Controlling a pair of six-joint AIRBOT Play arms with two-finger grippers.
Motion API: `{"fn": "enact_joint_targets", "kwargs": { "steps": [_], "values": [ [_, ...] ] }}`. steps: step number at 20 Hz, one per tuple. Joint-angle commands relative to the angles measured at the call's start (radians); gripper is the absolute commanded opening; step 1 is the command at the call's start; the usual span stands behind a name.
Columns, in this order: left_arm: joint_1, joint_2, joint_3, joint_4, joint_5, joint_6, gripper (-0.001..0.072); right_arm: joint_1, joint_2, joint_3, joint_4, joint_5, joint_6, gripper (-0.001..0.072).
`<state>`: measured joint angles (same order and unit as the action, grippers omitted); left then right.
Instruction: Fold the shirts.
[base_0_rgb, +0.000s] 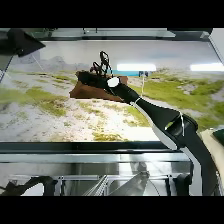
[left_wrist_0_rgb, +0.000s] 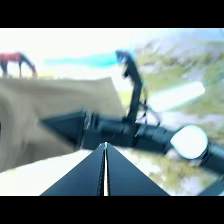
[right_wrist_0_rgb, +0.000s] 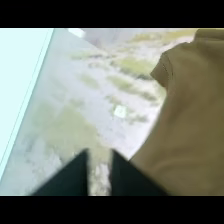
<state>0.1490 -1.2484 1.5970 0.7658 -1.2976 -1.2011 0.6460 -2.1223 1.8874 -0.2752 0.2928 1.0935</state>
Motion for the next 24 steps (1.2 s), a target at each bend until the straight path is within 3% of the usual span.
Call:
{"fn": "enact_joint_targets", "kwargs": {
  "steps": [1,2,6,9,11,12,13,14,20,24],
  "values": [
    [0.044,0.096,-0.182,-0.001,-0.018,0.038,0.0019,-0.056,0.082,0.002,-0.074,0.087,-0.117,0.0014],
    [0.048,0.108,-0.216,-0.001,-0.012,0.046,0.0019,-0.119,0.132,0.002,-0.125,0.177,-0.082,0.0013],
    [0.057,0.129,-0.27,-0.002,-0.053,0.052,0.002,-0.402,0.274,0.0,-0.466,0.662,0.274,0.0012],
    [0.031,0.129,-0.27,-0.001,-0.07,0.057,0.002,-0.545,0.292,-0.052,-0.605,0.941,0.337,0.0013],
    [0.007,0.128,-0.27,-0.001,-0.05,0.057,0.002,-0.596,0.284,-0.138,-0.604,0.933,0.342,0.0021],
    [-0.008,0.124,-0.27,-0.002,-0.032,0.06,0.002,-0.608,0.268,-0.171,-0.603,0.909,0.377,0.0129],
    [-0.019,0.119,-0.27,-0.001,-0.023,0.06,0.002,-0.607,0.241,-0.192,-0.6,0.869,0.408,0.0489],
    [-0.032,0.113,-0.27,0.0,-0.02,0.06,0.0019,-0.601,0.206,-0.197,-0.589,0.846,0.407,0.0698],
    [-0.065,0.092,-0.27,0.001,-0.042,0.06,0.002,-0.525,0.01,-0.197,-0.211,0.742,0.321,0.0698],
    [-0.062,0.092,-0.27,0.0,-0.035,0.06,0.002,-0.442,-0.064,-0.197,0.013,0.692,0.189,0.0698]
  ]
}}
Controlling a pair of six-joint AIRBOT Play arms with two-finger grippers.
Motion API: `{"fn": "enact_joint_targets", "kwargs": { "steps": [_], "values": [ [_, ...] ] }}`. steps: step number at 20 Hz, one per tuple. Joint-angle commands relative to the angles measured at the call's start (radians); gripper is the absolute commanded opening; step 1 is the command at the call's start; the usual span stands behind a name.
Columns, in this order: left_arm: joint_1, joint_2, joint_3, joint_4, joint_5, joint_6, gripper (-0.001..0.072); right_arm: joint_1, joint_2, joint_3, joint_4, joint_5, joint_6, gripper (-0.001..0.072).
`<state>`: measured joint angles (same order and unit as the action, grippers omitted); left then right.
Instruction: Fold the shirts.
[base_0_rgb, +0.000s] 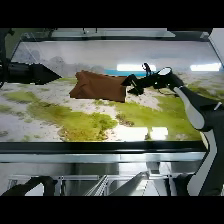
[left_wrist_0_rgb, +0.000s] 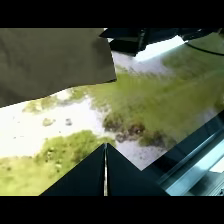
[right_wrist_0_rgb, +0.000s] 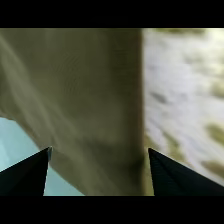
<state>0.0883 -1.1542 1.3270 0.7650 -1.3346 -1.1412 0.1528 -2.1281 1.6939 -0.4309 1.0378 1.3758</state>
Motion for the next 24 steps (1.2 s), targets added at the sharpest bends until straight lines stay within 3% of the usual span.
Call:
{"fn": "enact_joint_targets", "kwargs": {
  "steps": [1,2,3,4,5,6,10,12,14,15,18,20,24],
  "values": [
    [-0.002,-0.002,0.0,0.002,0.002,0.0,0.002,0.074,-0.064,-0.003,0.239,-0.09,-0.145,0.0697],
    [-0.002,-0.002,0.0,0.002,0.002,0.0,0.002,0.093,-0.065,-0.003,0.31,-0.127,-0.199,0.0694],
    [-0.002,-0.002,0.0,0.001,0.002,0.0,0.002,0.108,-0.065,-0.003,0.393,-0.161,-0.261,0.0585],
    [-0.002,-0.002,0.0,0.001,0.002,0.0,0.002,0.119,-0.064,-0.002,0.497,-0.169,-0.329,0.0279],
    [-0.002,-0.002,0.0,0.0,-0.002,0.0,0.002,0.121,-0.064,0.002,0.592,-0.157,-0.382,0.0063],
    [-0.002,-0.002,0.0,0.0,-0.006,0.0,0.002,0.121,-0.061,0.013,0.668,-0.135,-0.431,0.0015],
    [0.0,-0.002,0.0,0.001,-0.016,0.0,0.0019,0.037,0.054,0.027,0.668,-0.121,-0.443,0.0013],
    [-0.001,-0.002,0.0,0.001,-0.032,0.0,0.002,-0.064,0.159,0.027,0.438,-0.103,-0.286,0.0013],
    [-0.001,-0.002,0.0,0.001,-0.034,0.0,0.002,-0.199,0.27,0.027,0.089,-0.017,-0.007,0.0013],
    [-0.001,-0.002,0.0,0.001,-0.034,0.0,0.0019,-0.274,0.329,0.027,-0.016,0.059,0.042,0.0013],
    [-0.001,-0.002,0.0,0.001,-0.035,0.0,0.002,-0.498,0.502,0.027,-0.09,0.205,0.104,0.0014],
    [-0.001,-0.002,0.0,0.001,-0.035,0.0,0.002,-0.65,0.606,0.027,-0.18,0.3,0.22,0.0014],
    [-0.001,-0.002,0.0,0.001,-0.036,0.0,0.002,-0.911,0.735,0.027,-0.209,0.532,0.237,0.0016]
  ]
}}
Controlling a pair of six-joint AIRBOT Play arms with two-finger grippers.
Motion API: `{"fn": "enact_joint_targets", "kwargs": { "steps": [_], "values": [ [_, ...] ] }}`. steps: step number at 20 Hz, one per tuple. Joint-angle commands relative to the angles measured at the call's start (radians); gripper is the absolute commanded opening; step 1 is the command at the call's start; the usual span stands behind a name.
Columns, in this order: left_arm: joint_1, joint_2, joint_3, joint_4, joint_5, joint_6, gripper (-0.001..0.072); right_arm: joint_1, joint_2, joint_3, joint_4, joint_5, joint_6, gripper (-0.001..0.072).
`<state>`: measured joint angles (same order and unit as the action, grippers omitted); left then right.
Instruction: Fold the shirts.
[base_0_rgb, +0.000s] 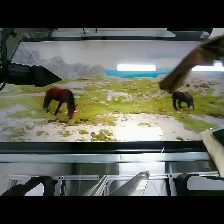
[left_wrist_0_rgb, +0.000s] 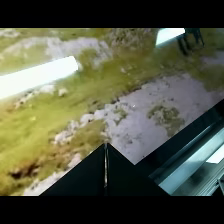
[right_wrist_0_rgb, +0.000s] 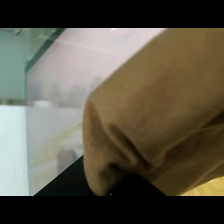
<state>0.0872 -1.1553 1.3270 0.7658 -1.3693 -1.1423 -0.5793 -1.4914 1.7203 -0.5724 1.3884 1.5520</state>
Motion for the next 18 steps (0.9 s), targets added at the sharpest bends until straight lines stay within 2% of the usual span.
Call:
{"fn": "enact_joint_targets", "kwargs": {
  "steps": [1,4,9,12,15,17,18],
  "values": [
    [0.0,-0.001,0.0,0.0,-0.001,0.001,0.002,-0.243,0.122,0.001,-0.068,0.24,0.061,0.0016],
    [0.0,-0.001,0.0,0.0,-0.001,0.001,0.002,-0.416,0.181,0.001,-0.118,0.301,0.098,0.0015],
    [0.0,-0.001,-0.002,0.001,-0.007,0.001,0.002,-0.67,0.222,0.0,-0.257,0.352,0.061,0.0015],
    [0.0,-0.001,-0.002,0.0,-0.012,0.001,0.002,-0.682,0.23,-0.006,-0.47,0.394,0.018,0.0015],
    [-0.003,-0.001,-0.002,0.0,-0.027,0.001,0.002,-0.691,0.252,-0.051,-0.495,0.402,-0.036,0.0015],
    [-0.016,-0.001,-0.002,0.001,-0.027,0.005,0.0019,-0.689,0.266,-0.091,-0.595,0.436,-0.028,0.0015],
    [-0.025,-0.001,-0.002,0.001,-0.027,0.018,0.0019,-0.69,0.272,-0.116,-0.696,0.454,0.013,0.0015]
  ]
}}
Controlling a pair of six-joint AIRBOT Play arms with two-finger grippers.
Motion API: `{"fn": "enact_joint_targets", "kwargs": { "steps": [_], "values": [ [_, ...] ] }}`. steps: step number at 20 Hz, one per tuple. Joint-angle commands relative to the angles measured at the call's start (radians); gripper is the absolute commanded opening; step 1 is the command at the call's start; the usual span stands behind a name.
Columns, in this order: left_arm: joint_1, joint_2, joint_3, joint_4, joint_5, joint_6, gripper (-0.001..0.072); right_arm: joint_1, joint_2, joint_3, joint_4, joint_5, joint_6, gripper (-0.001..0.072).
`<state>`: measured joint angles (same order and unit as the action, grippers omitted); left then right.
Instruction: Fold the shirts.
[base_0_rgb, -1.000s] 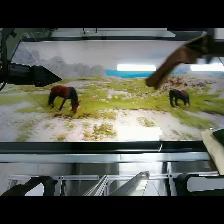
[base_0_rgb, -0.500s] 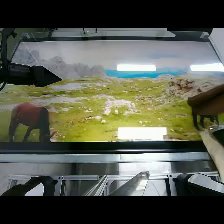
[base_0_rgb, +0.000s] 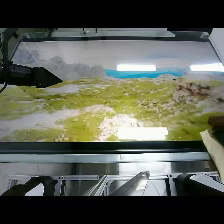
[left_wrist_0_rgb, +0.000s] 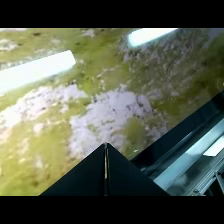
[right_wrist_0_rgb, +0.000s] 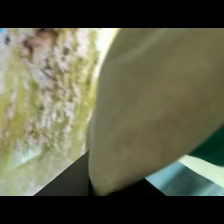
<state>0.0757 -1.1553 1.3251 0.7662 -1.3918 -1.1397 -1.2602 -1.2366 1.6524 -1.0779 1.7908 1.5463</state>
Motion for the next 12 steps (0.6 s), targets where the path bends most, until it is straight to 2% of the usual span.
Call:
{"fn": "enact_joint_targets", "kwargs": {
  "steps": [1,3,4,12],
  "values": [
    [-0.026,-0.001,0.0,0.0,-0.003,0.017,0.0019,-0.011,0.034,-0.082,-0.308,0.052,0.056,0.0015],
    [-0.05,-0.001,0.0,0.0,0.011,0.017,0.0019,-0.033,0.083,-0.165,-0.556,0.052,0.121,0.0015],
    [-0.066,-0.001,0.0,0.0,0.02,0.017,0.0019,-0.06,0.095,-0.198,-0.6,0.051,0.135,0.0015],
    [-0.184,-0.049,0.0,0.001,0.043,0.04,0.0019,-0.224,0.104,-0.406,-0.613,0.05,0.153,0.0016]
  ]
}}
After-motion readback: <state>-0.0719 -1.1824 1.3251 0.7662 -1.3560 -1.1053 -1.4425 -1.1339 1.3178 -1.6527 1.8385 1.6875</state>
